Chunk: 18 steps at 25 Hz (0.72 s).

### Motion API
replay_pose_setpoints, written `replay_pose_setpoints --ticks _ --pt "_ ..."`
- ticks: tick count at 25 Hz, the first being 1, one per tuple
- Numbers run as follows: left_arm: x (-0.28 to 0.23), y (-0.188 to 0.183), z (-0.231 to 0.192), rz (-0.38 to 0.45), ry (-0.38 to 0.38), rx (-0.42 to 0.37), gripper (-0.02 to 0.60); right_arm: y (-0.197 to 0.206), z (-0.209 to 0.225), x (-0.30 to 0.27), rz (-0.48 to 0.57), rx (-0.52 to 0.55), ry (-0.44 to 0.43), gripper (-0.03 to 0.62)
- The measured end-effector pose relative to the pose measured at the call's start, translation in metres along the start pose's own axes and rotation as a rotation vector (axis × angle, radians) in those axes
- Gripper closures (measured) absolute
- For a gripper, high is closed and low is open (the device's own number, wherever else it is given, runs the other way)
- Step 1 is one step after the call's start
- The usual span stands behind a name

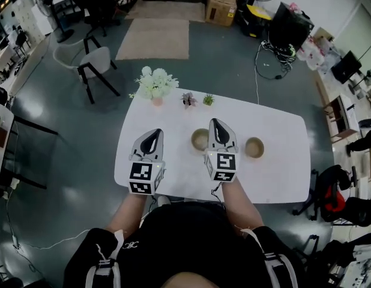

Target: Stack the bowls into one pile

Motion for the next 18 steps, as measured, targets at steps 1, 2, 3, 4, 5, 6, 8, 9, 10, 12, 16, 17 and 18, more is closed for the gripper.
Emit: replay_pose_setpoints --ticks 1,2,3,4,5,6,8,9,10,12,16,17,18 --pt "-0.003 -0.004 0.004 0.007 0.01 -0.004 0.569 -0.013 0.006 0.006 0.033 -0.026 0.008 0.579" --pt "-0.006 -0.009 0.008 0.015 0.019 -0.008 0.569 -0.022 0.011 0.013 0.056 -0.051 0.009 0.579" --pt "-0.009 -0.013 0.011 0.022 0.029 -0.011 0.569 -0.029 0.015 0.019 0.073 -0.069 0.01 0.579" --pt "-0.012 -0.017 0.014 0.028 0.037 -0.015 0.569 -0.033 0.019 0.025 0.084 -0.076 0.014 0.579" --pt "-0.014 -0.02 0.017 0.032 0.044 -0.018 0.569 -0.035 0.022 0.031 0.09 -0.076 0.021 0.579" --pt "-0.016 -0.022 0.018 0.036 0.05 -0.02 0.569 -0.036 0.024 0.034 0.094 -0.073 0.028 0.579" --pt "-0.02 -0.026 0.021 0.037 0.063 -0.023 0.569 -0.036 0.026 0.038 0.096 -0.071 0.043 0.579" --pt "-0.021 -0.027 0.021 0.036 0.071 -0.025 0.569 -0.036 0.026 0.039 0.095 -0.071 0.051 0.579" --pt "-0.021 -0.028 0.021 0.037 0.08 -0.026 0.569 -0.037 0.025 0.04 0.094 -0.071 0.06 0.579" --pt "-0.019 -0.03 0.019 0.041 0.099 -0.022 0.569 -0.041 0.022 0.042 0.092 -0.066 0.078 0.579" --pt "-0.021 -0.03 0.022 0.041 0.143 0.003 0.569 -0.045 0.025 0.044 0.066 -0.051 0.109 0.579" --pt "-0.024 -0.027 0.023 0.035 0.158 0.01 0.569 -0.043 0.027 0.043 0.059 -0.052 0.117 0.579" --pt "-0.027 -0.022 0.025 0.028 0.172 0.014 0.569 -0.039 0.03 0.043 0.052 -0.055 0.124 0.579"
Point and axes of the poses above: the fingertips, and each gripper's own axes: x backward along the fingers, z to its right, y out of its underside, the point moved 2 cm from there along x, backward along the fingers, and after that the axes turned 5 degrees about y, right-handed, at the moved point
